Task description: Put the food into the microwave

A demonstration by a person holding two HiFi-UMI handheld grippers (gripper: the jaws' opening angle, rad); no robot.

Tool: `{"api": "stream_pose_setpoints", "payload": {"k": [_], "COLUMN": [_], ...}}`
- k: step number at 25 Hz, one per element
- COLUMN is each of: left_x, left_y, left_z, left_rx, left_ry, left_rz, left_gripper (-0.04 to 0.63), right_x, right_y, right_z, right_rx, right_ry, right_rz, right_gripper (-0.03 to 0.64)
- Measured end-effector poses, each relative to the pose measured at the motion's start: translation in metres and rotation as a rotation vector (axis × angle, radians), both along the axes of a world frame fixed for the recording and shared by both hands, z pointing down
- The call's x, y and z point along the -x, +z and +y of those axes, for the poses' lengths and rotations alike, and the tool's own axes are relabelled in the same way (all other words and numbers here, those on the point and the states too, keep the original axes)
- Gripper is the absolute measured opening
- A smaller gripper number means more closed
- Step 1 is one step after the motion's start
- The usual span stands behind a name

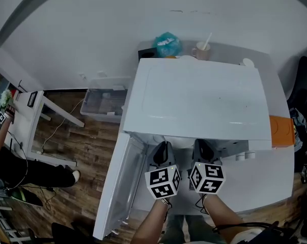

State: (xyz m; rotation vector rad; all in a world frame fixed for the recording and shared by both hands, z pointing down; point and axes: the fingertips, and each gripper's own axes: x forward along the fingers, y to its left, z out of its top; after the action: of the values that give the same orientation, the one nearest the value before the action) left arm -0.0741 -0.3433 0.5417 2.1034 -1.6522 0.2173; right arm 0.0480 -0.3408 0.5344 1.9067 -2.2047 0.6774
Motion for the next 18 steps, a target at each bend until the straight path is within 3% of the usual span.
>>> {"api": "stream_pose_setpoints", "payload": {"k": [9, 18], "left_x": [-0.020, -0.022], "left_y": [-0.028, -0.066], "left_z": [0.052, 0.091], "left_rx": [0.027, 0.000], "left_ry": [0.066, 0.091], "left_rz": [-0.011, -0.034], "left_gripper": [0.005, 0.005], "right_x": [0.008, 0.015], "right_y": [-0.019, -0.061], "right_z": [0.054, 0.090], "right_rx": [0.046, -0.006], "right_ry": [-0.101, -0.140], "right_rz": [-0.004, 0.032], "right_gripper": [0.037, 0.023]}}
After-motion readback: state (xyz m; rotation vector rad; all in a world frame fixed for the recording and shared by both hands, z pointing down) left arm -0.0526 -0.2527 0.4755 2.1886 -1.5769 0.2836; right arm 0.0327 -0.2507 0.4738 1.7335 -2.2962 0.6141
